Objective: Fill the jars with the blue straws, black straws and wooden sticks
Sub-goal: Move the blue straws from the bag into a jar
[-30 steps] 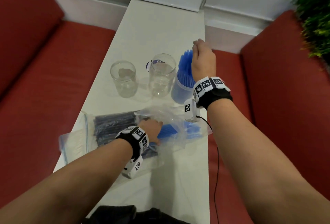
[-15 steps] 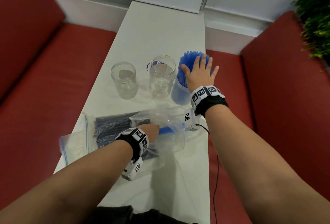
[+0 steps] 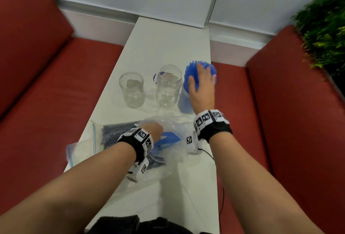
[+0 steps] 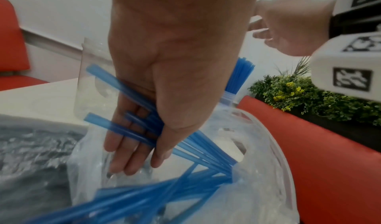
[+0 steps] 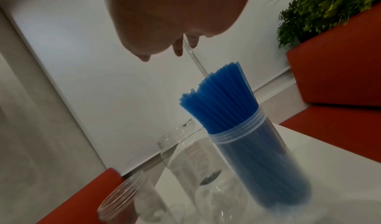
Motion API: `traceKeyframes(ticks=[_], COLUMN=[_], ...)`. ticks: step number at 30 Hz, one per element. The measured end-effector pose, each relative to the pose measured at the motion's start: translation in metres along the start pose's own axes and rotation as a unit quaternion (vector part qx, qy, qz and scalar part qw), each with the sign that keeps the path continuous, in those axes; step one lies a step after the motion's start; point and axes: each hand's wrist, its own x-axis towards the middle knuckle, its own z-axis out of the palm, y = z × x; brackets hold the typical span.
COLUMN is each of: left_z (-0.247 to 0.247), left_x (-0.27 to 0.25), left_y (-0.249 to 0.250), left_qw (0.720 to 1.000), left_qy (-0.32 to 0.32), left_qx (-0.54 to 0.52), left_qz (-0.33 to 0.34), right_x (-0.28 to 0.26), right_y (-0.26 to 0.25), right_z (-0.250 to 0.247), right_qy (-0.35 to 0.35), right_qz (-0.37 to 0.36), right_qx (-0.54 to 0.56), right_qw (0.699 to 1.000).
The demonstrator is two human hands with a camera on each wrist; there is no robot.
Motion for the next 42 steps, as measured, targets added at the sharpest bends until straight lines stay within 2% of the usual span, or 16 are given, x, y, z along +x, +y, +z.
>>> traceKeyframes(ticks=[3, 7, 10, 16, 21, 25, 28, 30, 31, 34, 35, 36, 38, 39, 41, 42], left_z=[-0.019, -0.049, -0.08, -0.14, -0.182, -0.193, -0.184, -0.182, -0.183, -0.182, -0.178, -0.172, -0.156, -0.145, -0.118, -0.106], left_x=[-0.013, -0.033, -0.056, -0.105, -0.134, -0.134, -0.13, -0.128, -0.128, -0.121, -0.116, -0.111, -0.094, -0.086, -0.073, -0.067], left_y=[-0.002, -0.009, -0.01, 0.007, 0.016, 0.017, 0.023, 0.021, 0.018, -0.002, -0.008, -0.013, -0.016, -0.014, -0.005, 0.001], left_qw=[0.999, 0.998, 0.996, 0.982, 0.959, 0.919, 0.901, 0.864, 0.826, 0.65, 0.621, 0.623, 0.664, 0.656, 0.582, 0.52], left_qy=[0.009, 0.042, 0.026, 0.089, 0.244, 0.389, 0.425, 0.487, 0.543, 0.688, 0.686, 0.644, 0.449, 0.322, 0.121, 0.064], left_qx=[-0.001, 0.032, 0.07, 0.139, 0.117, 0.059, 0.079, 0.062, -0.004, -0.26, -0.348, -0.432, -0.598, -0.683, -0.804, -0.851], left_qz=[-0.037, -0.036, -0.048, -0.088, -0.082, -0.019, 0.045, 0.116, 0.154, 0.188, 0.15, 0.099, 0.021, 0.012, 0.029, 0.04], right_x=[-0.039, -0.084, -0.102, -0.092, -0.089, -0.087, -0.08, -0.076, -0.073, -0.058, -0.051, -0.044, -0.029, -0.023, -0.014, -0.011], right_y=[-0.007, -0.007, -0.008, -0.025, -0.047, -0.06, -0.07, -0.073, -0.072, -0.072, -0.075, -0.08, -0.094, -0.102, -0.116, -0.121], right_z=[0.005, 0.019, 0.031, 0.036, 0.028, 0.023, 0.02, 0.015, 0.01, -0.016, -0.028, -0.041, -0.062, -0.071, -0.082, -0.085], right_qy=[-0.114, -0.259, -0.309, -0.245, -0.206, -0.175, -0.171, -0.166, -0.162, -0.126, -0.106, -0.09, -0.067, -0.061, -0.061, -0.065], right_qz=[0.006, 0.008, 0.006, 0.052, 0.095, 0.11, 0.121, 0.15, 0.164, 0.169, 0.162, 0.151, 0.124, 0.111, 0.086, 0.076], right_qx=[0.107, 0.072, 0.047, 0.075, 0.214, 0.284, 0.343, 0.375, 0.373, 0.367, 0.377, 0.393, 0.434, 0.454, 0.488, 0.498], right_qw=[0.988, 0.963, 0.95, 0.965, 0.95, 0.936, 0.916, 0.9, 0.899, 0.906, 0.906, 0.903, 0.89, 0.882, 0.867, 0.861])
